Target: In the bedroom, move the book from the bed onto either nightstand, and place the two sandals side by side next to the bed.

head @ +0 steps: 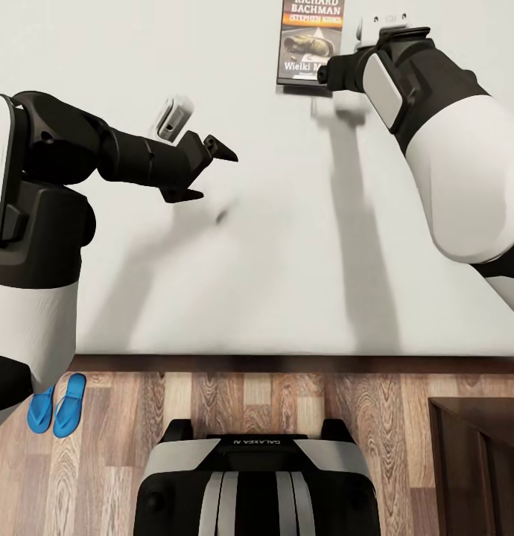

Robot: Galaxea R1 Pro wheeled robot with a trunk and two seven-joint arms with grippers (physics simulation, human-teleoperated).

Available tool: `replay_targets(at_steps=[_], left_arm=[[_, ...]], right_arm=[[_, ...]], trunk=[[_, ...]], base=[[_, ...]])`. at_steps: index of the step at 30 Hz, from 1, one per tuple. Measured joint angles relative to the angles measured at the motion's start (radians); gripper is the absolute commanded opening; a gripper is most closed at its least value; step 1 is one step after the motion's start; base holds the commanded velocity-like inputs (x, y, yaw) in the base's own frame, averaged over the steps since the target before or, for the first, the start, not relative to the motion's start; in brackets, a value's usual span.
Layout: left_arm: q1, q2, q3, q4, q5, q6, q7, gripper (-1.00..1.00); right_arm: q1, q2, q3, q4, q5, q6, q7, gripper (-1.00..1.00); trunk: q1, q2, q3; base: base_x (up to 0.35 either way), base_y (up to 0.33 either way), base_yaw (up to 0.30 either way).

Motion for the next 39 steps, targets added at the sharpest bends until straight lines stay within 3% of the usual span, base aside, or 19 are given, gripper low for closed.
replay_targets(at_steps=[7, 22, 39], left_arm=[[0.000, 0.000, 0.000, 0.000, 0.000, 0.000, 0.000, 1.00], [0.000, 0.002, 0.000, 0.000, 0.000, 0.000, -0.001, 1.00], [0.000, 0.001, 0.008, 0.000, 0.000, 0.000, -0.001, 1.00]], right_arm=[[-0.045, -0.001, 0.002, 0.058, 0.000, 0.000, 0.001, 1.00], [-0.056, -0.005, 0.004, -0.139, 0.002, 0.018, 0.009, 1.00], [-0.028, -0.003, 0.007, -0.176, 0.007, 0.022, 0.011, 1.00]], trunk=[[0.000, 0.000, 0.000], [0.000, 0.000, 0.000], [0.000, 0.000, 0.000]], base=[[-0.003, 0.000, 0.000], [0.000, 0.000, 0.000], [0.185, 0.000, 0.000]])
